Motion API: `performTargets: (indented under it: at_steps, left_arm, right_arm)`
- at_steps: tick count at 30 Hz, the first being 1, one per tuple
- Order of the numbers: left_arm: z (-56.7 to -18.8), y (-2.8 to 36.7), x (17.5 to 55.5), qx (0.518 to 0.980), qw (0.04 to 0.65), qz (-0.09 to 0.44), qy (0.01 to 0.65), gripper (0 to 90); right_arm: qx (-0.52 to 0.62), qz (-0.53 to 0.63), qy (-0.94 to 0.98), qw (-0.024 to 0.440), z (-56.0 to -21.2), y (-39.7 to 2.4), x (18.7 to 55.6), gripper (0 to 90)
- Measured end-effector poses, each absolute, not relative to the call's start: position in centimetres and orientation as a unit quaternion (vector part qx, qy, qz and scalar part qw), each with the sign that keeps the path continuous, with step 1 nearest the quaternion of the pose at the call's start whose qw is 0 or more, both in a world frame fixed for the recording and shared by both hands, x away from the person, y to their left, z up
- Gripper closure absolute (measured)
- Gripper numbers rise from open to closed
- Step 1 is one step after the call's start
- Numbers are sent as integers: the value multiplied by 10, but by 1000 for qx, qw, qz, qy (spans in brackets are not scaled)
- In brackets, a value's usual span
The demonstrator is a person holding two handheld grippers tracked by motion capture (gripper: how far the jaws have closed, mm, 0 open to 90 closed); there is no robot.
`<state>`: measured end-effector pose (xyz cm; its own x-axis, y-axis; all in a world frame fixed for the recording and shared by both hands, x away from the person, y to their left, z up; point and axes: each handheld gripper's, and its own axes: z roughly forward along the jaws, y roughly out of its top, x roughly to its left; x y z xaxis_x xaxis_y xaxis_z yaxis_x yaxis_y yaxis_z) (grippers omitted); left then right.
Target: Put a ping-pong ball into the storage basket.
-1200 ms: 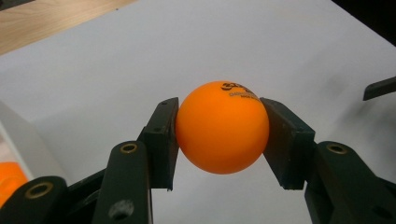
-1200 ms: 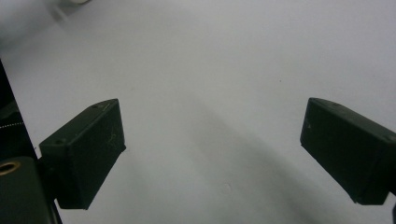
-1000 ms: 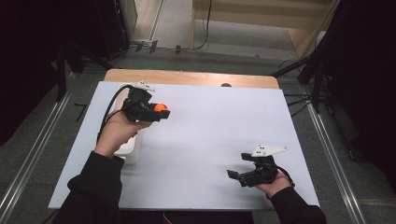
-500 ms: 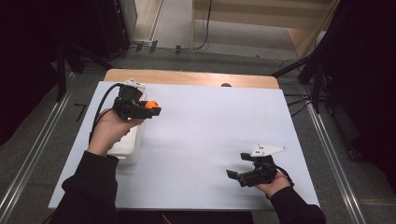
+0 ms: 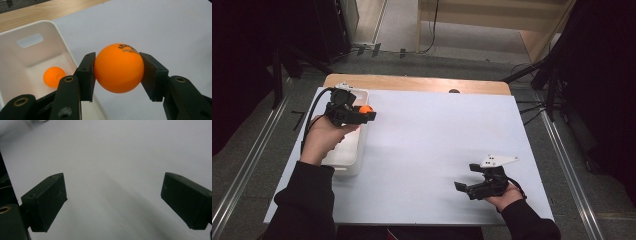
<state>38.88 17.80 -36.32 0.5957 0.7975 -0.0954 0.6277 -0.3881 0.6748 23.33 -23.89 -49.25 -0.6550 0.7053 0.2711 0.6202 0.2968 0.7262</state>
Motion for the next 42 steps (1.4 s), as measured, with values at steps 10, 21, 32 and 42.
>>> performTargets:
  at_steps: [10,21,32,42]
  left_arm:
    - [-369,187,397,811,341,130,457,505]
    - [-379,196,406,800,329,148,480,505]
    - [-380,214,406,779,334,159,506,505]
    - [-381,218,404,762,341,175,522,504]
  right_arm:
    - [423,429,797,46,-496,-243,237,51]
    - [423,427,797,53,-495,-244,231,51]
    - [420,422,801,57,-492,-241,229,51]
    - [422,421,801,55,-492,-242,229,51]
